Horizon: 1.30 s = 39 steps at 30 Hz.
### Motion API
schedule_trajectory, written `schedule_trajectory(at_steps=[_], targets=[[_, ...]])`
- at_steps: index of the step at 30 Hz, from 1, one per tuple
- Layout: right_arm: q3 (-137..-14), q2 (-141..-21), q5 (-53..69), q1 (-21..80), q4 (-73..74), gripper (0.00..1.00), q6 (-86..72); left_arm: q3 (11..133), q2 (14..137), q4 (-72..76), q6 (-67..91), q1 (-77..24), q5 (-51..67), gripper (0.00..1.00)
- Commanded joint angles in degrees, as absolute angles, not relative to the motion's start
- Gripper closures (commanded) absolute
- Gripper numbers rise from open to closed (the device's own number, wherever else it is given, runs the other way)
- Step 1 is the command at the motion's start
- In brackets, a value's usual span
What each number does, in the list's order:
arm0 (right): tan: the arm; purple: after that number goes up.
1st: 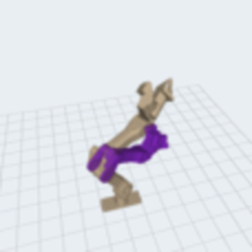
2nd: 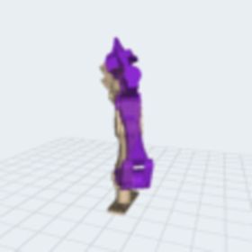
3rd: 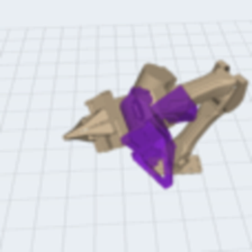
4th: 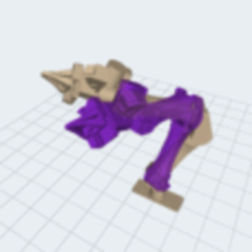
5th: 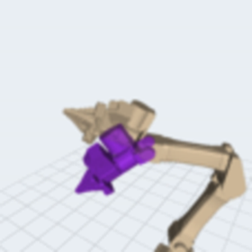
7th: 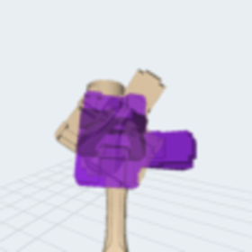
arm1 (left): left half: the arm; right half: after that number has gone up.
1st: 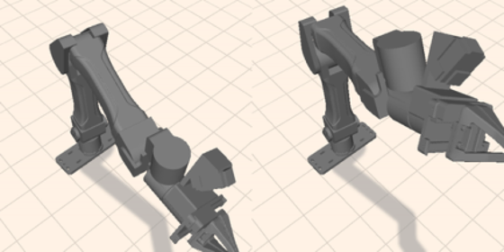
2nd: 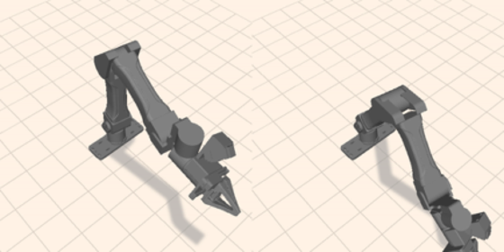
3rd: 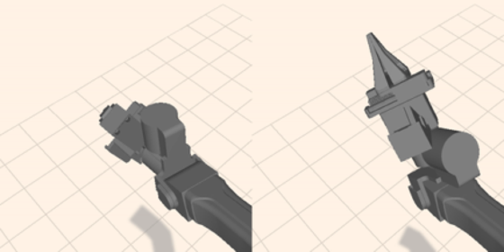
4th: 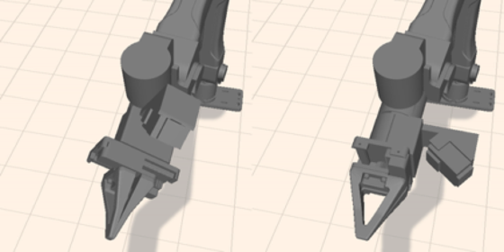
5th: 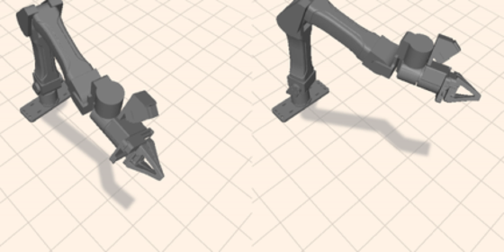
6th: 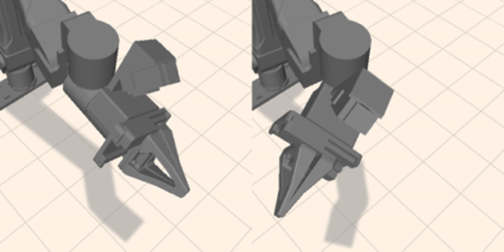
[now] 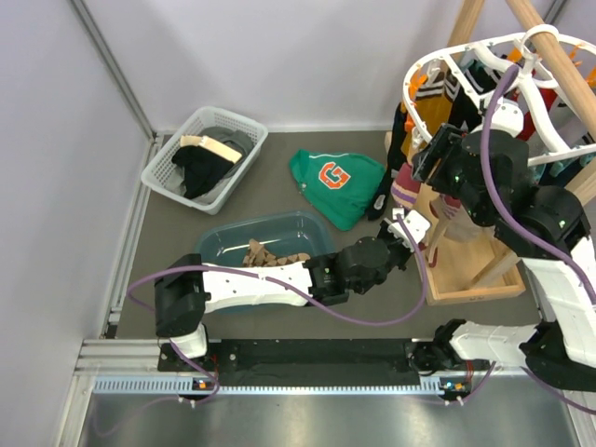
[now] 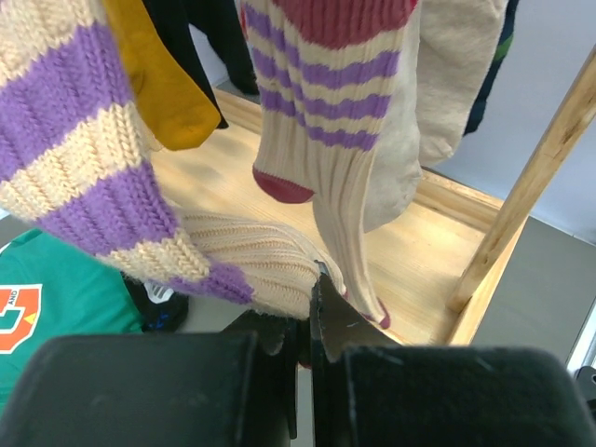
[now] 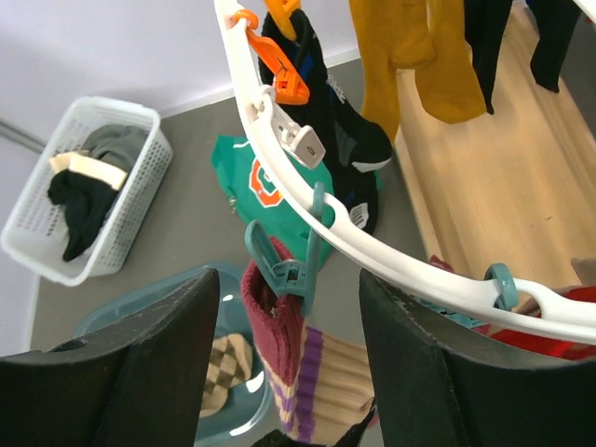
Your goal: Remove the socks clipped to the hanger
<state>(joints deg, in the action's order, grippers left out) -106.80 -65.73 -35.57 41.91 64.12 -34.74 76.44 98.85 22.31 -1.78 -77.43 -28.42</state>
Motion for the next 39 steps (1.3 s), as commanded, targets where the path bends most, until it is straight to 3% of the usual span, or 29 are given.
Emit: schedule_trajectory(at_steps=[1,15,18,28,39], targets=[[-106.35,-66.44,-41.91,43.68,61.17,0.40,-34.81,77.87,97.12,25.75,-2.90,-78.05,-29.71,1.00],[-108.19,-70.40,-47.11,44.47,61.61,0.53,-33.49,78.05,97.29,25.84,-3.08,-78.22,-29.71,1.00],[-107.58,-70.49,-47.72,44.47,61.17,0.60,-33.31,77.87,97.29,26.01,-2.99,-78.31,-29.71,1.00],[-105.73,-69.70,-48.52,44.56,59.50,0.97,-32.96,77.70,97.03,26.10,-2.90,-78.49,-30.06,1.00],[-101.08,-65.92,-46.41,44.56,53.53,1.00,-31.38,66.46,88.70,26.72,-0.18,-78.49,-34.27,1.00]])
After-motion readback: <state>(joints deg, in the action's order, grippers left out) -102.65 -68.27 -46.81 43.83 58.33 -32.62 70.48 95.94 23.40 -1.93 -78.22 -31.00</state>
